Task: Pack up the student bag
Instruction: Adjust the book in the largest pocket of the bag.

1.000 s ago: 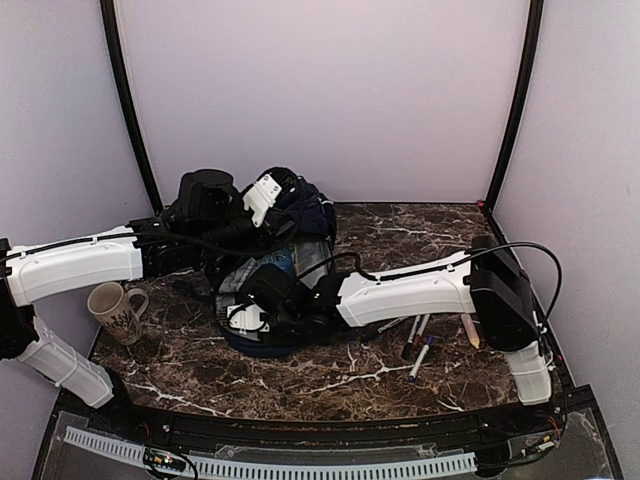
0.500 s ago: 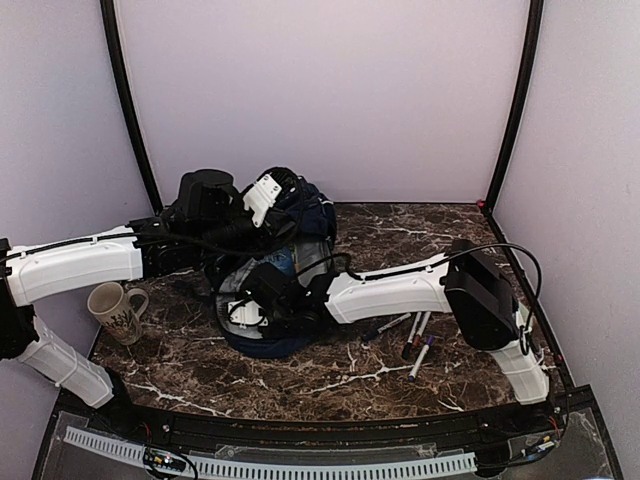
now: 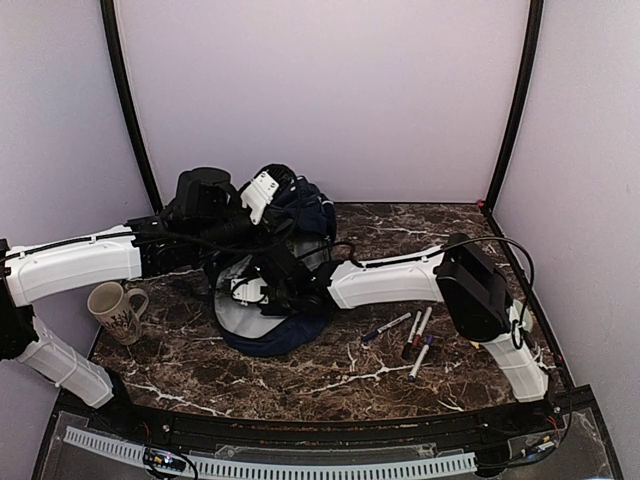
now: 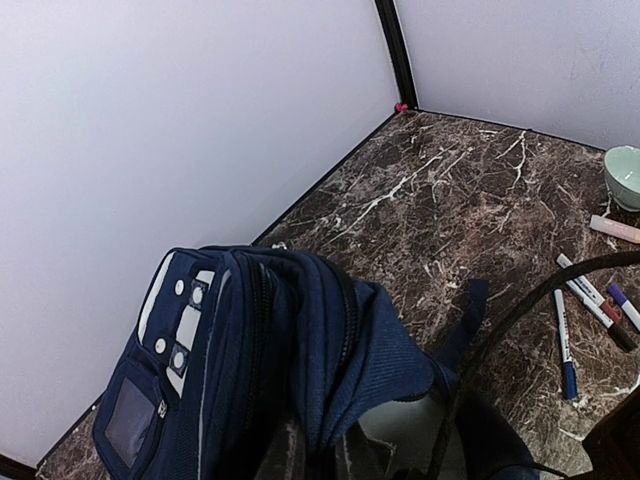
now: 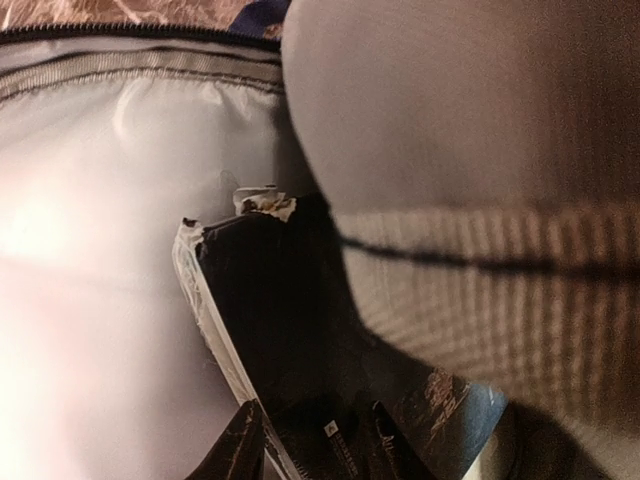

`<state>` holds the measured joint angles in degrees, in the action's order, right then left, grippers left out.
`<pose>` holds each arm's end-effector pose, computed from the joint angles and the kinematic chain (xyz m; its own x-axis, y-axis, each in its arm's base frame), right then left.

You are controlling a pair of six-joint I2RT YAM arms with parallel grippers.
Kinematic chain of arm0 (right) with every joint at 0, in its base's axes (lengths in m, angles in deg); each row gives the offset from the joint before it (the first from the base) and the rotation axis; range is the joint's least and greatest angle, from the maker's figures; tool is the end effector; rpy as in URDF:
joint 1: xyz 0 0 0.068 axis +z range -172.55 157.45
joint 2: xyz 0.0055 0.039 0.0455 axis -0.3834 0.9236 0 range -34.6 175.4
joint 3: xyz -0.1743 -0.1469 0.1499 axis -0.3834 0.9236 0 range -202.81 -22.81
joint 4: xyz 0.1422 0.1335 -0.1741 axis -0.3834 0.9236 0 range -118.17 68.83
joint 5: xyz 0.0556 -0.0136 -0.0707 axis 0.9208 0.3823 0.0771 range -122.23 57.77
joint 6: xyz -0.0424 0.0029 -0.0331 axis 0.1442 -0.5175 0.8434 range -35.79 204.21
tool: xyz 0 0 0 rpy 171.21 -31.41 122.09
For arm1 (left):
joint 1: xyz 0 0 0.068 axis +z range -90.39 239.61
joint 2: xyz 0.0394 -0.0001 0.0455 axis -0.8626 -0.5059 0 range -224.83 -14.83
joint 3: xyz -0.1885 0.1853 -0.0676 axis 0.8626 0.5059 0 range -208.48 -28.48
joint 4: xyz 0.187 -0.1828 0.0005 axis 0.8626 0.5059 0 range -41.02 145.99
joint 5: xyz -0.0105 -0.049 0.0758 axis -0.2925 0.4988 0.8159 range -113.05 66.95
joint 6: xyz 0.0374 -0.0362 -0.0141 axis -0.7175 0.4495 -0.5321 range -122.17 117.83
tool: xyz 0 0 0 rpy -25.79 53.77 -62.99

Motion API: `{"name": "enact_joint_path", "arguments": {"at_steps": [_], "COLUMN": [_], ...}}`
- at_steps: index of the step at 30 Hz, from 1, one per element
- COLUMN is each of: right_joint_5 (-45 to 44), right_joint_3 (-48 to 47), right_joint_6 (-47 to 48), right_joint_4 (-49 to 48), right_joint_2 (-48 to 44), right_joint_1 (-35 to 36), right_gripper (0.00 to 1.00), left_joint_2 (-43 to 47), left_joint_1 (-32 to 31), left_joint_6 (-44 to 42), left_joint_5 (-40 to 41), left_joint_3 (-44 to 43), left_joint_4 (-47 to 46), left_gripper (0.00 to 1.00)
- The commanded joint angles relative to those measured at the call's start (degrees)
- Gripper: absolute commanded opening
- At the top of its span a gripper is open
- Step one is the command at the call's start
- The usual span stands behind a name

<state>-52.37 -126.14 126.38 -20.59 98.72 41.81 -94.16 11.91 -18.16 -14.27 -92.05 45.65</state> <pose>0.2398 0.4711 0.1696 0.2934 -0.8453 -0.4465 -0.7169 0.1145 -0.6878 0.2261 -0.2403 0.3406 0.0345 0.3666 -0.9298 0.6462 0.7015 0.3005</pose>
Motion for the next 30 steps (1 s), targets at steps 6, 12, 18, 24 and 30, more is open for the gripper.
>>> {"name": "enact_joint_path", "arguments": {"at_steps": [6, 12, 18, 24, 30], "right_joint_5": [-4.77, -10.46, -9.75, 0.73, 2.37], "right_joint_3": [0.31, 1.00, 1.12, 4.45, 7.77], "right_joint_6": [-1.76, 0.50, 0.04, -2.70, -8.13], "right_joint_4": [-20.39, -29.24, -27.92, -17.24, -8.85], "right_joint_2": [2.65, 4.49, 4.56, -0.69, -7.23], "right_joint_1": [-3.65, -3.98, -3.90, -2.22, 1.71], "right_gripper": [0.31, 0.27, 0.25, 0.32, 0.36], "left_joint_2": [4.75, 4.63, 4.28, 3.68, 2.76], "left_joint_1": [-1.01, -0.99, -1.00, -0.99, -0.99], "left_joint_6": [1.33, 1.45, 1.12, 1.04, 1.01], "left_joint_5": [-4.53, -4.67, -4.39, -4.17, -3.65], "left_joint_3": [-1.71, -1.69, -1.58, -1.56, -1.72], "left_joint_4": [-7.36, -7.34, -7.36, -7.33, -6.98], "left_gripper": [0.00, 0.00, 0.00, 0.00, 0.00]}}
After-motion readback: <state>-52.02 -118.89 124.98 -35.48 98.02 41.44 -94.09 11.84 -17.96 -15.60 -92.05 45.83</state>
